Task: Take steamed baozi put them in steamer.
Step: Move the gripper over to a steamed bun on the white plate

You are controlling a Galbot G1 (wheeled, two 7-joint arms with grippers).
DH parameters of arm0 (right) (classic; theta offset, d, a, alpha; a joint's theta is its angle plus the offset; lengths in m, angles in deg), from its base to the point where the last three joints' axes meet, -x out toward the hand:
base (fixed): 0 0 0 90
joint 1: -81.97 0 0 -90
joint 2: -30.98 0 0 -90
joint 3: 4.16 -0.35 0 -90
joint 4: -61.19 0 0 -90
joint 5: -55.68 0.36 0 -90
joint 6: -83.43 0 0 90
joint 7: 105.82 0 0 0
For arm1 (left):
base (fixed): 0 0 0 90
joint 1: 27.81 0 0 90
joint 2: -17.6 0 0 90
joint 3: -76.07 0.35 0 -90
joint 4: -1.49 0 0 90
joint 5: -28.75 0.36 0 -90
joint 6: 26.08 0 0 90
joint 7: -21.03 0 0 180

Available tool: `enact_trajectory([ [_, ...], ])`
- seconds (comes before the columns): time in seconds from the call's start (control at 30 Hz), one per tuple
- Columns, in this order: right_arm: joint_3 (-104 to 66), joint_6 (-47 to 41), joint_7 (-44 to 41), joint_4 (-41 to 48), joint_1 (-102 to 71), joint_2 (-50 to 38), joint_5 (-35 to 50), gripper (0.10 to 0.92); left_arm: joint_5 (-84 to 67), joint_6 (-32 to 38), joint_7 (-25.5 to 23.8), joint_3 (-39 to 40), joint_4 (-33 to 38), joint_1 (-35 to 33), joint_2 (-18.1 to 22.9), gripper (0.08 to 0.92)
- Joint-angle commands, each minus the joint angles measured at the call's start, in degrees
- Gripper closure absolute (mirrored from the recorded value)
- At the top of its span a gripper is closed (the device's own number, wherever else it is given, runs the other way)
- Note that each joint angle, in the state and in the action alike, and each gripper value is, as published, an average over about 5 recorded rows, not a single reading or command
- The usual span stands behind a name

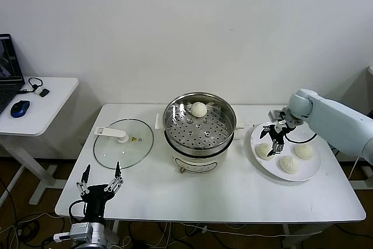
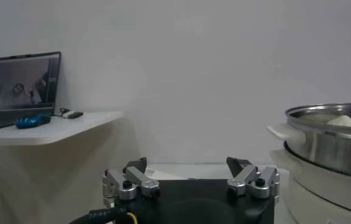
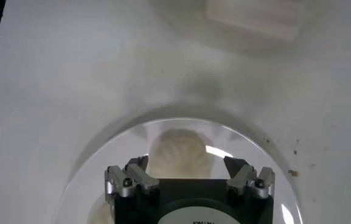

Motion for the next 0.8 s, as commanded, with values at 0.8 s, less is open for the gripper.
enact_trajectory([
  [0.8,-4.68,1.88,-2.13,4.96,-3.4,2.45,-5.83,0.299,-0.28,0.23,0.12,-0.16,-0.71,-0.39,-0.05,0.177],
])
